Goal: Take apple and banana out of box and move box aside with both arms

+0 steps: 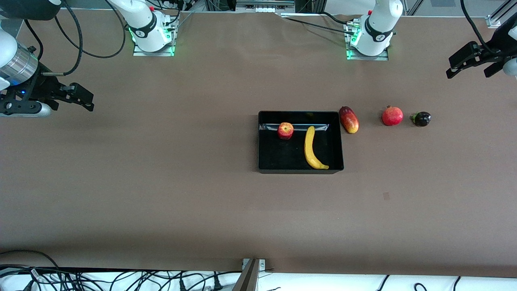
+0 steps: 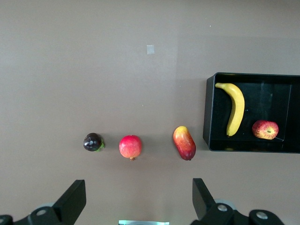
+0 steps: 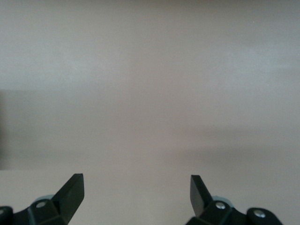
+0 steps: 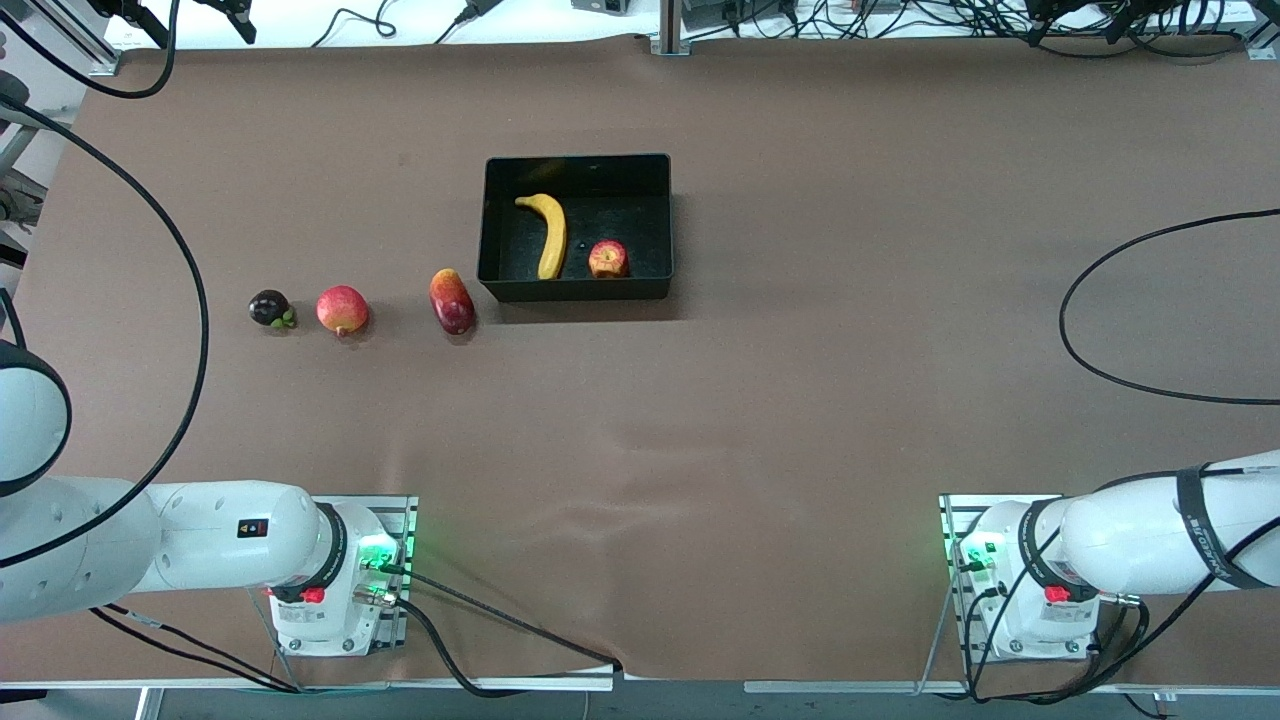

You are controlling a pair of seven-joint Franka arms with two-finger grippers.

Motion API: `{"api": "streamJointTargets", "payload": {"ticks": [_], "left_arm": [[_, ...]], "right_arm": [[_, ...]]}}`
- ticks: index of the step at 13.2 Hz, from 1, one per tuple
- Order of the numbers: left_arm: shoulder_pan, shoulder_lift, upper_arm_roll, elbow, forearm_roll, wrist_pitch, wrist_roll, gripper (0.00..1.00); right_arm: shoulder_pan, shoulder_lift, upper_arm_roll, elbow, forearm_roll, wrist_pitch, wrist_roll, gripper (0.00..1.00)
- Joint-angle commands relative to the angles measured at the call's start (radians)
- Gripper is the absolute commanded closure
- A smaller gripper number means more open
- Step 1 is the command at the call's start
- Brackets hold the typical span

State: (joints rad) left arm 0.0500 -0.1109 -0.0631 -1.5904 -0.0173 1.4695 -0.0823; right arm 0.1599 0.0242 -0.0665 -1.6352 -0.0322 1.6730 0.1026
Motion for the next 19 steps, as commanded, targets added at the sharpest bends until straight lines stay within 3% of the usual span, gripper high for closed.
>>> {"api": "streamJointTargets", "payload": {"ticks": [1,12,19], "left_arm": [[-0.019,0.022,-0.003,0.0,-0.016,0.008,-0.103,0.0],[-0.254,0.379,-0.101,-0.01,0.037,0.355,-0.883,0.0],[-0.395,0.635,-0.11,-0.011,0.017,0.569,-1.181,0.0]], "right_arm": [[0.0,0.002,0.002,0.011,-0.008,-0.001,0.0,0.0],[0.0,0.002,0.002,0.011,-0.008,-0.001,0.0,0.0],[0.0,0.002,0.002,0.011,-0.008,-0.001,0.0,0.0]]}}
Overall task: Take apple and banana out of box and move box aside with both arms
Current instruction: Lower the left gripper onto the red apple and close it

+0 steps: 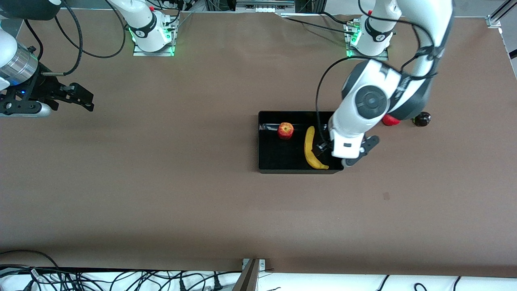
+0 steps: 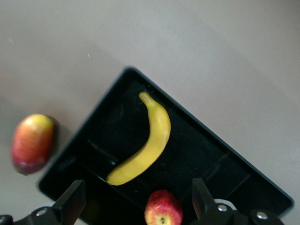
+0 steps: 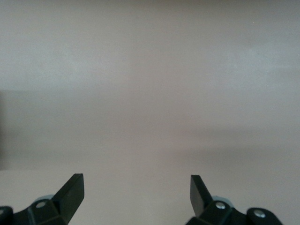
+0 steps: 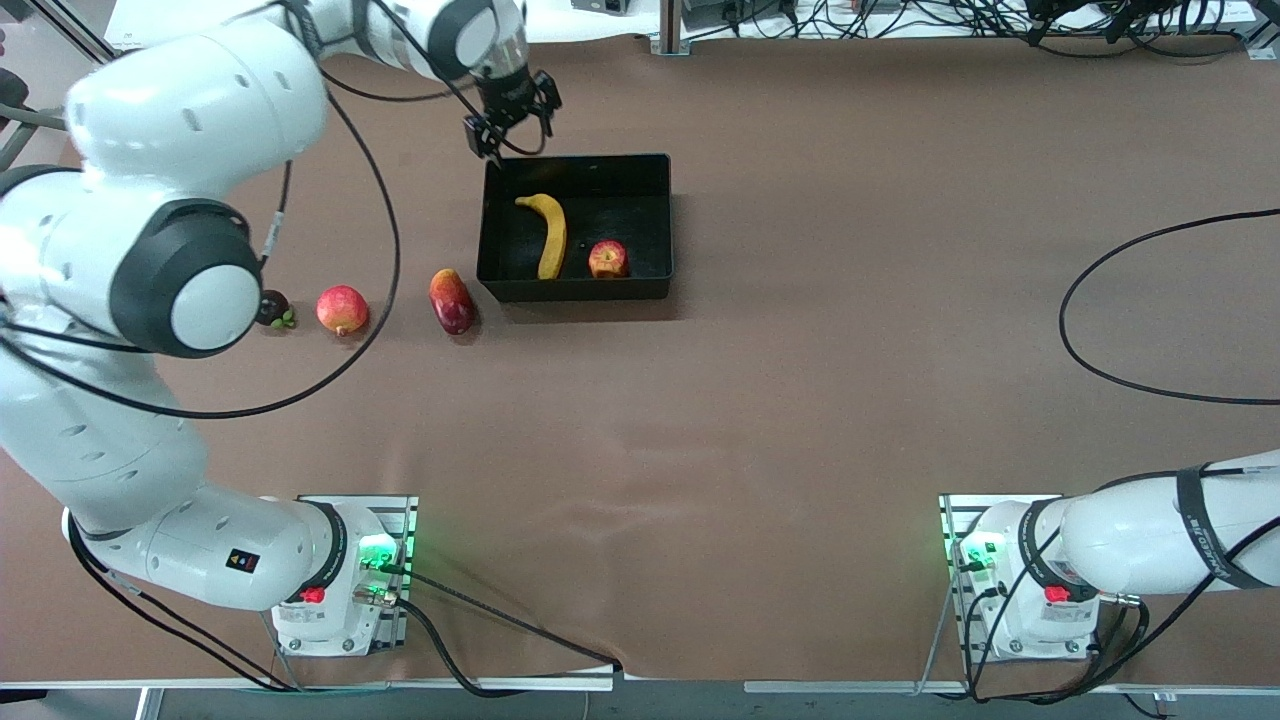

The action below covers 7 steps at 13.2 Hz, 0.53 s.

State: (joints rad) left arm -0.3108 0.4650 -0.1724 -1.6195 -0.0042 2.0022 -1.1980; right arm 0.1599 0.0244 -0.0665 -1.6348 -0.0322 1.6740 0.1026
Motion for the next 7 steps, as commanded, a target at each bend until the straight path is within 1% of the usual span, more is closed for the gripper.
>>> {"api": "streamJointTargets", "payload": {"ticks": [1,4,6,7], "left_arm": [[-0.042,0.085,-0.013,0.018,0.006,0.067,-0.093,0.0],[-0.077,0.129,-0.03,0.018,0.007,0.092,-0.129,0.0],[-0.077,0.158,-0.055,0.018,0.003,0.101,-0.137,0.0],[-0.077,0.17,-0.058,0.016,-0.014,0.128,-0.137,0.0]], "right_arm": [[0.0,0.002,0.002,0.01,-0.008,-0.002,0.0,0.0],[0.0,0.002,0.002,0.01,-0.008,-0.002,0.0,0.0],[0.0,0.002,0.002,0.01,-0.008,-0.002,0.0,0.0],[0.0,0.002,0.002,0.01,-0.008,-0.002,0.0,0.0]]}}
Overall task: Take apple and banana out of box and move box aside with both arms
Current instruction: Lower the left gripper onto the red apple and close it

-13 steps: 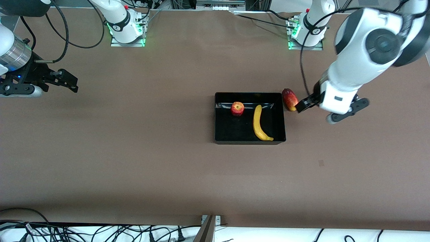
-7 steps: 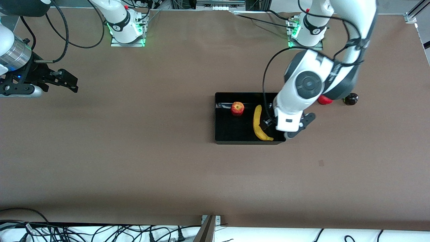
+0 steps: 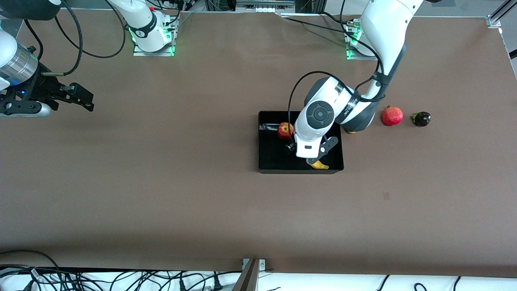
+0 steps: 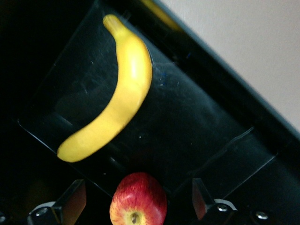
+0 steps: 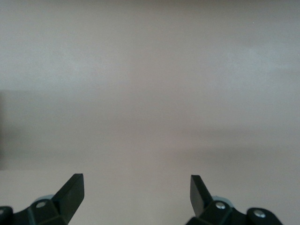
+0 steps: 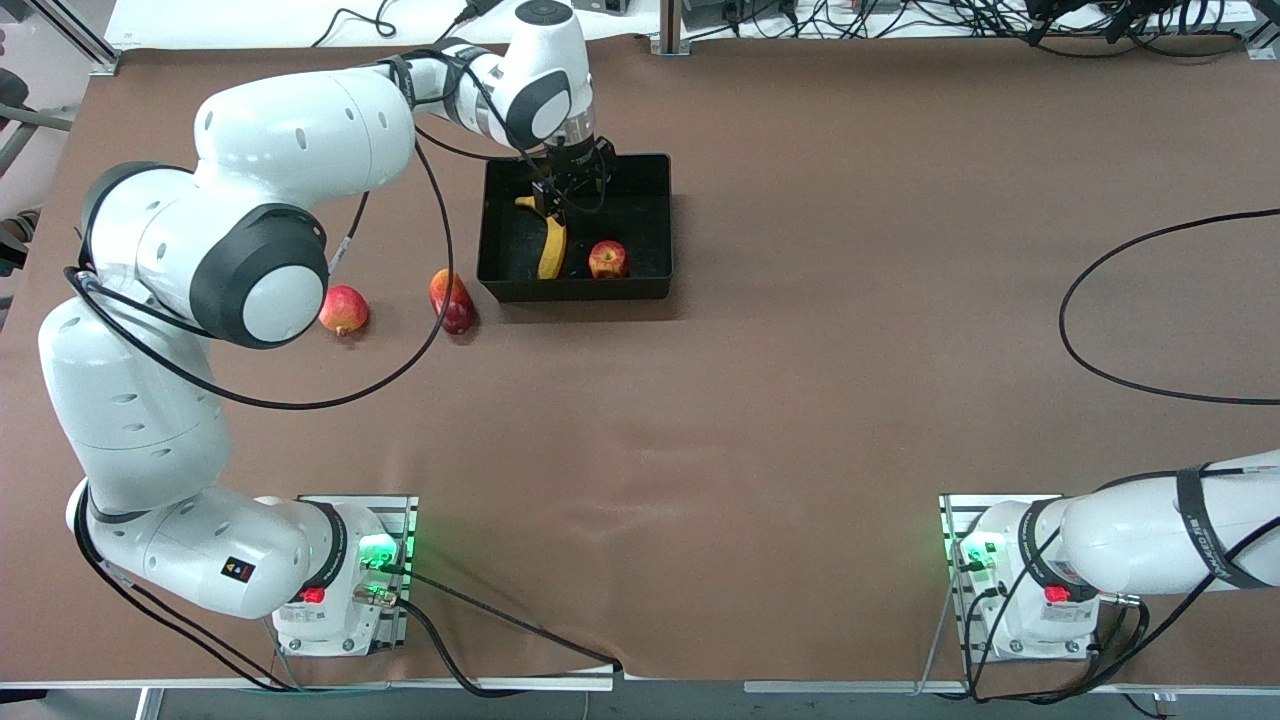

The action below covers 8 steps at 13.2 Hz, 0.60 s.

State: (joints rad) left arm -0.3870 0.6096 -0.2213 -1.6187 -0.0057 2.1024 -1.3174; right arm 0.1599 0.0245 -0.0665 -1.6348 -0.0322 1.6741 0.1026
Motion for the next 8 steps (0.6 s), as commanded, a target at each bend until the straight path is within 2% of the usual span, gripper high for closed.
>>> {"api": "streamJointTargets", "payload": {"ticks": [1,3,8], "left_arm": [[-0.001,0.028,-0.009,0.011,-0.029,0.037,-0.017,0.0],[0.0,0.036,-0.042,-0.024,-0.033,0.054,-0.017,0.0],[-0.004,0.039,-0.066,-0.067,-0.036,0.068,-0.034,0.0]], "right_arm": [[0.0,0.002,0.002,0.01,-0.008,-0.002,0.0,0.0],[0.0,0.002,0.002,0.01,-0.008,-0.002,0.0,0.0],[0.0,0.002,0.002,0.01,-0.008,-0.002,0.0,0.0]]}}
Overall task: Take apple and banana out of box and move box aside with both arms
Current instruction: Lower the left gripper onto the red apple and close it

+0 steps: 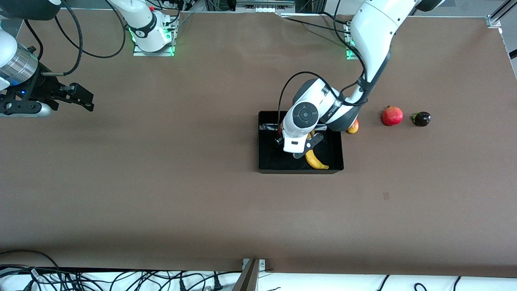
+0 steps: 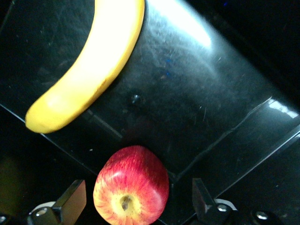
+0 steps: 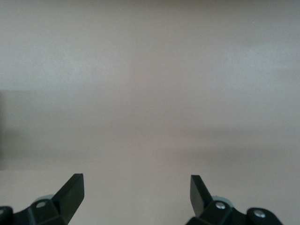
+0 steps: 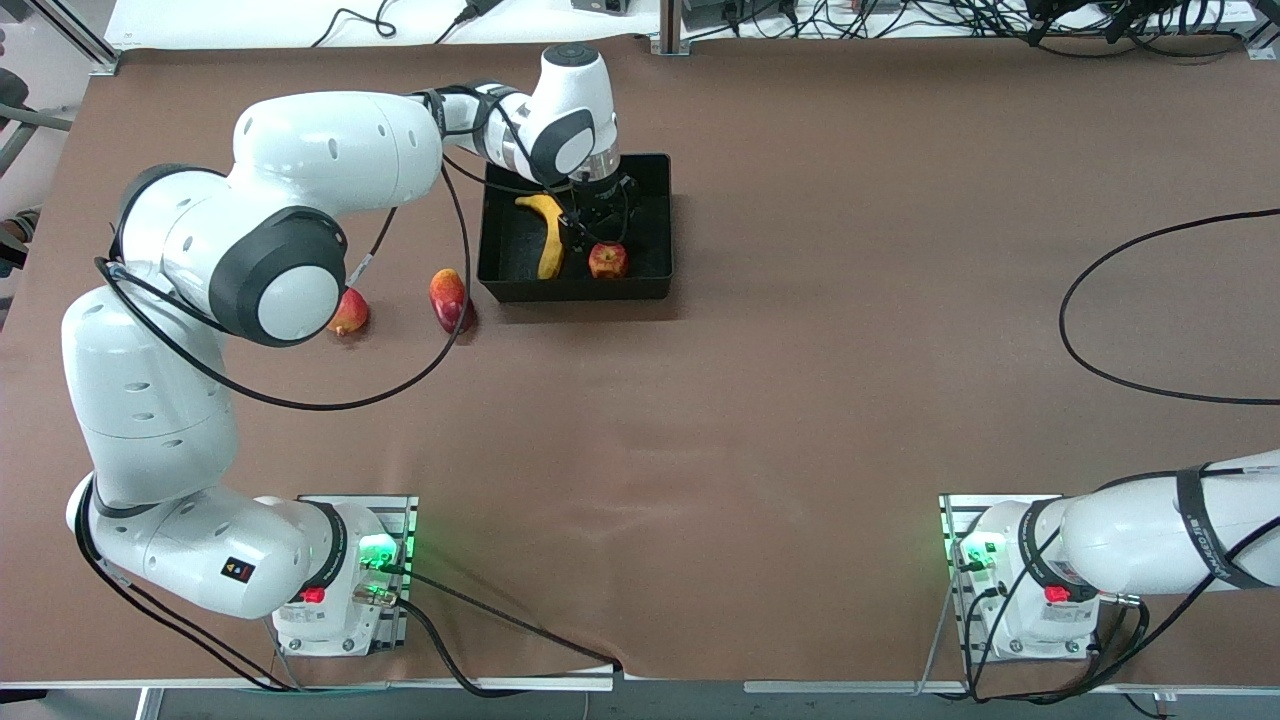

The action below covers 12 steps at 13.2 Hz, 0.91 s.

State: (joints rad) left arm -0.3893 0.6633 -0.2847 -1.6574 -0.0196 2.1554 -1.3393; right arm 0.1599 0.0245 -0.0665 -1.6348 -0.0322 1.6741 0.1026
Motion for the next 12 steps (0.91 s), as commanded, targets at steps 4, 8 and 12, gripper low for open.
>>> {"api": "streamJointTargets", "payload": {"ticks": [4,8,12], "left_arm": [[-0.006,0.002,-0.005,-0.044,-0.022,0.038,-0.014,0.0],[-0.008,0.009,-0.005,-0.079,-0.022,0.093,-0.014,0.0],[-0.006,0.016,-0.004,-0.078,-0.02,0.095,-0.014,0.42]], "right_arm": [[0.0,0.002,0.002,0.01,-0.008,-0.002,0.0,0.0],[0.0,0.002,0.002,0.01,-0.008,-0.002,0.0,0.0],[0.0,0.002,0.002,0.01,-0.008,-0.002,0.0,0.0]]}}
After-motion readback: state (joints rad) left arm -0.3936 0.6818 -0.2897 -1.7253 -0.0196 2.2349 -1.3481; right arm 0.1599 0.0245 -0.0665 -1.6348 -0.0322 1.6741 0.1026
